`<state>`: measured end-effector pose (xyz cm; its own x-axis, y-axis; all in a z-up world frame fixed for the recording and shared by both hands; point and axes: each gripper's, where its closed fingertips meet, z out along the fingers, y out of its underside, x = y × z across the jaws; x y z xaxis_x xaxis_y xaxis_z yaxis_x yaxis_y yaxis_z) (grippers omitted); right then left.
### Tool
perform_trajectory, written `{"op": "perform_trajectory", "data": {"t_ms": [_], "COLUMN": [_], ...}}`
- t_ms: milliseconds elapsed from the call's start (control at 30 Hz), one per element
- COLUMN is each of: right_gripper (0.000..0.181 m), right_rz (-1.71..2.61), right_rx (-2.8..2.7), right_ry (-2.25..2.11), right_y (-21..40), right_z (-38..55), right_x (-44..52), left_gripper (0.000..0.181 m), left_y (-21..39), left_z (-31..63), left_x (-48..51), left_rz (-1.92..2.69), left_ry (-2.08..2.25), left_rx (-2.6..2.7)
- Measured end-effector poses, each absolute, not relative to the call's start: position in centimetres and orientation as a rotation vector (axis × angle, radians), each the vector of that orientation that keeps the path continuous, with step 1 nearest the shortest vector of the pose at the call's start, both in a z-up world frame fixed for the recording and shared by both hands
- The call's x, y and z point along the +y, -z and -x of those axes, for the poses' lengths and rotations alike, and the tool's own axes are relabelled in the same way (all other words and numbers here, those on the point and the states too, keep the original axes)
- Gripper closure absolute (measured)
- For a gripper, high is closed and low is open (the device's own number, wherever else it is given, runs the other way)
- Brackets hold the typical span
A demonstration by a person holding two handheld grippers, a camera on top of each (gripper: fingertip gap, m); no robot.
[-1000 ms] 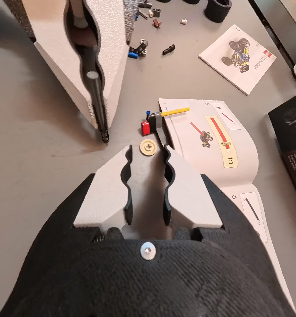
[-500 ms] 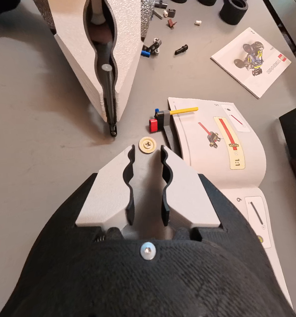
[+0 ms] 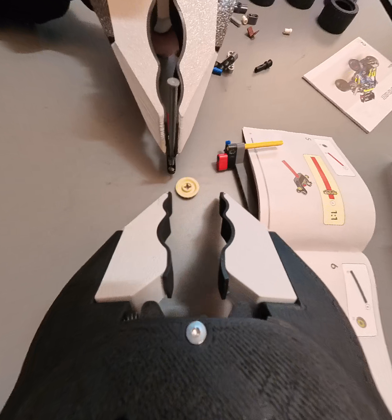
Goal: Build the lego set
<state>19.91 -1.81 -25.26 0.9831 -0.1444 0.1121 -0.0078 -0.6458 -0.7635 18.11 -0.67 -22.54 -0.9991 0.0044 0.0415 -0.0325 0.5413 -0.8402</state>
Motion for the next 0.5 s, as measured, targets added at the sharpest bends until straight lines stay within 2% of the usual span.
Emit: {"op": "perform_trajectory", "data": {"t_ms": [33,500], "right_gripper": [0.142,0.162], "right_rz": [2.264,2.281], "right_rx": [0.106,0.161], "right_ry": [0.196,0.119], "right_y": [25.2,25.6], "right_z": [-19.8,-19.3], "right_x": [-1.9,-0.8], "left_gripper": [0.180,0.180], "left_y": [22.5,22.5], "left_z": [-18.1,-18.2], "left_x": [-0.7,-0.7], "left_rz": [-0.024,-0.025], "left_ry": [-1.486,-1.489], "left_rx": [-2.724,-2.731]}}
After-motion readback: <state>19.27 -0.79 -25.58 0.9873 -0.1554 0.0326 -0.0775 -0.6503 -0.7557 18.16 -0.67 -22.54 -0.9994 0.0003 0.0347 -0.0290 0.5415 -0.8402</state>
